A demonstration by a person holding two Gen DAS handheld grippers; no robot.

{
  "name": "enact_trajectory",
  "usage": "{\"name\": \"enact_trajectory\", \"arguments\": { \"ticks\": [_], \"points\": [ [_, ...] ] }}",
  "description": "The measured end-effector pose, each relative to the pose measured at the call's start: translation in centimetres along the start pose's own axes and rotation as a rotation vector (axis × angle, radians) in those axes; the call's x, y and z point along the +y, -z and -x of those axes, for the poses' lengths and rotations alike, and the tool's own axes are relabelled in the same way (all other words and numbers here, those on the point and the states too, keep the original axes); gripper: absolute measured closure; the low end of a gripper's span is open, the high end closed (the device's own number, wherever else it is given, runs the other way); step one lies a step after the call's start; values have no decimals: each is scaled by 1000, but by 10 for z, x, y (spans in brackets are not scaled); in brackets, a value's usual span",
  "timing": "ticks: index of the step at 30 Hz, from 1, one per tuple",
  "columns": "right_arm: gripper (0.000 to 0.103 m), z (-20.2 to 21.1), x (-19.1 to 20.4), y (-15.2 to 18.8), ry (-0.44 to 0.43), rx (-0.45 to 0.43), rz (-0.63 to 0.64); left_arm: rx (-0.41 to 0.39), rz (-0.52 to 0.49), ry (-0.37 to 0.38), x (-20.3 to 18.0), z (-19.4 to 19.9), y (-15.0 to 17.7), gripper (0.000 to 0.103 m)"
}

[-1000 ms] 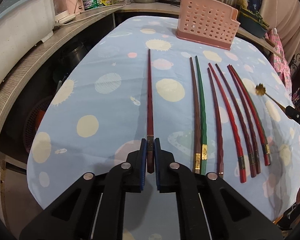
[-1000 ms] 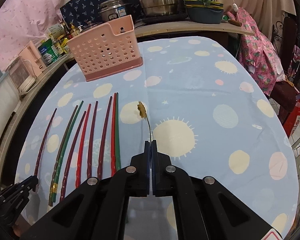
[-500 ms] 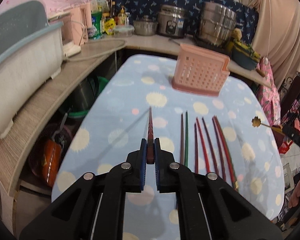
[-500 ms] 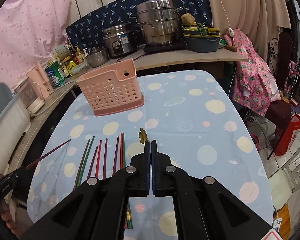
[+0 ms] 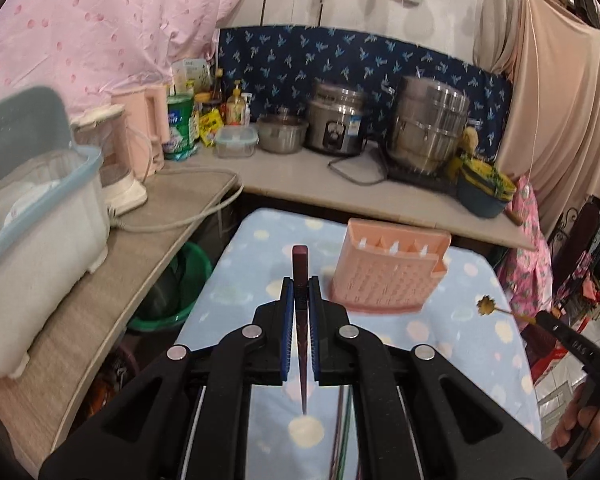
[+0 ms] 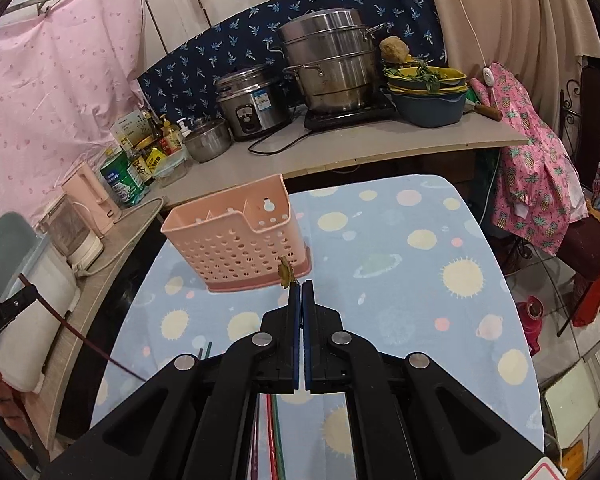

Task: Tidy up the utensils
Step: 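Lift the chopstick with the left tool while the right tool lifts the spoon toward the pink basket, then lower the chopstick into the pink basket and open the left tool while the right tool releases the spoon there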

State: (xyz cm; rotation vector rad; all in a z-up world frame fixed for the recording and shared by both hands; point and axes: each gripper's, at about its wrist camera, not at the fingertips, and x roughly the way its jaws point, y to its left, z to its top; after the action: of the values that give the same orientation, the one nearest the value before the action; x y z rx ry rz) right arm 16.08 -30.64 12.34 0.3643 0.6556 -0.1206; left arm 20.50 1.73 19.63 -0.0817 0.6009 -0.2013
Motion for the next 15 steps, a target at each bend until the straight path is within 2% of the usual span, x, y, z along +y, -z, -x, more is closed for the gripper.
{"name": "enact_trajectory", "arguments": {
  "ticks": [9,15],
  "points": [
    [101,-61,21,-60,-12,42,19,-166,33,45,-32,-4,-91,96],
    [102,-104,27,-75,-10,102,26,-239,34,59,-61,-27,-135,96]
  ]
}}
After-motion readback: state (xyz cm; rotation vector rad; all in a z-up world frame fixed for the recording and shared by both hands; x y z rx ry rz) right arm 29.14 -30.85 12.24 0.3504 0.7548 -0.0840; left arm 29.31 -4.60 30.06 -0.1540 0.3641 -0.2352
